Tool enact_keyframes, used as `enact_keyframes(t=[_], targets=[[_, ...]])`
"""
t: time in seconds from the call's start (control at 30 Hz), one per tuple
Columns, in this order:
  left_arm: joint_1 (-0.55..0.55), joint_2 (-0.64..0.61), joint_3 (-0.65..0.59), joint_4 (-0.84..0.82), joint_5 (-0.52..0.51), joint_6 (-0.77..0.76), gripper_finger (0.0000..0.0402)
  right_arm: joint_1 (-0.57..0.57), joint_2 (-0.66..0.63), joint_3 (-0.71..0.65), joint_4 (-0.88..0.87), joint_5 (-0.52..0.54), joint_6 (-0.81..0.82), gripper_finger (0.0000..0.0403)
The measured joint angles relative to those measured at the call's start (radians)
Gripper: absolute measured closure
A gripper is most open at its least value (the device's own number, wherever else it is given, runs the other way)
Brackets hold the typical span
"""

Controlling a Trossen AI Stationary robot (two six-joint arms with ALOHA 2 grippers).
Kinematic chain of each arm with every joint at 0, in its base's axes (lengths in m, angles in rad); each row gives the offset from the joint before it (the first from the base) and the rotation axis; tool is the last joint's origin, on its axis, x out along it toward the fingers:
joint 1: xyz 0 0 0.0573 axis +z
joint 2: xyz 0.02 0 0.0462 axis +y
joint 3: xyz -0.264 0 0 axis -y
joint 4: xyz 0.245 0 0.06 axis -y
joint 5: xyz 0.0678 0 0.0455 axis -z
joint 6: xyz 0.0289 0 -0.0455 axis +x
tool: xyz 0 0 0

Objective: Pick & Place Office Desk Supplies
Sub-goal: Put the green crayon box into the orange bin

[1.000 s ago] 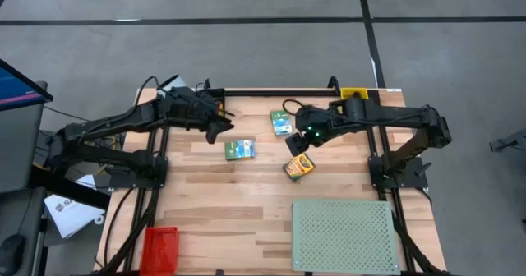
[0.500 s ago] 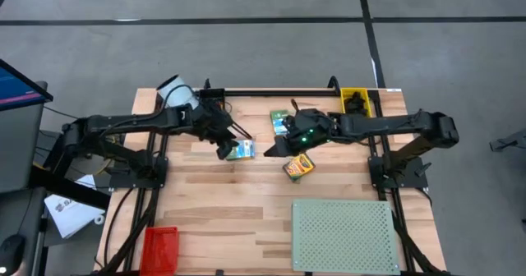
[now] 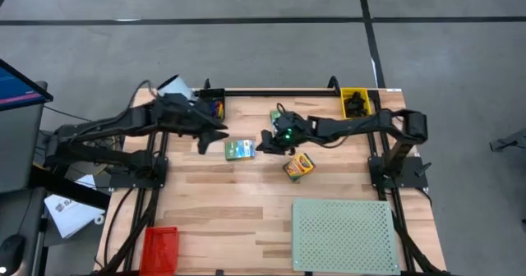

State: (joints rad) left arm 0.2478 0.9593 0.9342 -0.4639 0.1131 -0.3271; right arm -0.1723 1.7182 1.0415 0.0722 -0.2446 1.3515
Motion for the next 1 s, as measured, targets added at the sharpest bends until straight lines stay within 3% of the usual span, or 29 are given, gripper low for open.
enact_keyframes(t=[0.27,0.53,1.0], targets=[[0.001,-0.117,0.001,0.000,-0.004,-0.045,0.0237,-0.049,0.142,0.074,-0.004,-0.015,-0.016,0.0180],[-0.002,-0.130,0.000,0.002,-0.001,-0.052,0.0237,-0.059,0.269,0.144,-0.005,0.002,-0.018,0.0180],[-0.002,-0.126,0.000,0.044,0.035,-0.067,0.0237,-0.066,0.376,0.195,-0.003,0.028,-0.016,0.0180]])
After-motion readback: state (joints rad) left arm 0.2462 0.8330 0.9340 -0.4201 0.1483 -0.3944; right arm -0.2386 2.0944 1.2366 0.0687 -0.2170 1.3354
